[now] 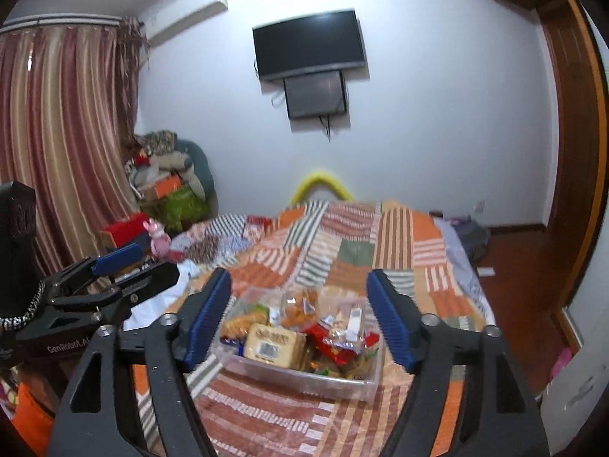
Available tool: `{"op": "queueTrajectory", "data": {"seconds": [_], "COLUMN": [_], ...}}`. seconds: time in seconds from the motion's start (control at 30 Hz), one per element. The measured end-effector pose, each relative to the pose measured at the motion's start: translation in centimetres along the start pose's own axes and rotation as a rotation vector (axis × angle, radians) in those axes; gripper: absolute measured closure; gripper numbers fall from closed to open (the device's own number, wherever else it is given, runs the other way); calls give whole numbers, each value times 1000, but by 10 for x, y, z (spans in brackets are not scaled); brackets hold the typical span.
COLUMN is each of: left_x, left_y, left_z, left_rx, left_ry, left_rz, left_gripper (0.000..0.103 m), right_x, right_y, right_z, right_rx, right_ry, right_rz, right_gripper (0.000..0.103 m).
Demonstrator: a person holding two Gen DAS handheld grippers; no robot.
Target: Organize snacks
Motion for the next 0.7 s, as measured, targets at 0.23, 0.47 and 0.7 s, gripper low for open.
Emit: {"op": "queueTrajectory", "data": {"seconds": [0.23, 0.47, 0.7], "left_x": [-19, -23, -24], "left_y": [-1, -5, -6], "left_z": [4, 4, 5], "left_rx": [30, 25, 16], "left_ry": [34, 30, 26], "left_rz": [38, 43, 39], "left_gripper": [0, 0, 0], "right_x": [-6, -10, -13], "right_y": [0, -6, -12], "right_z": [-4, -7, -5], "right_rx": [2, -5, 2], "right_ry": [-24, -49, -52], "right_rz": [39, 46, 40], "right_gripper": [2, 0, 0]}}
Point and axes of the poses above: each gripper's, at about its wrist camera, not at the fingertips, and x roughly the way its jaws point, z to its right, y to its top, the point moved 5 cm from there along x, roughly the way its jaws point, and after that the axes turned 1 degree about y, right-handed, at the moved point
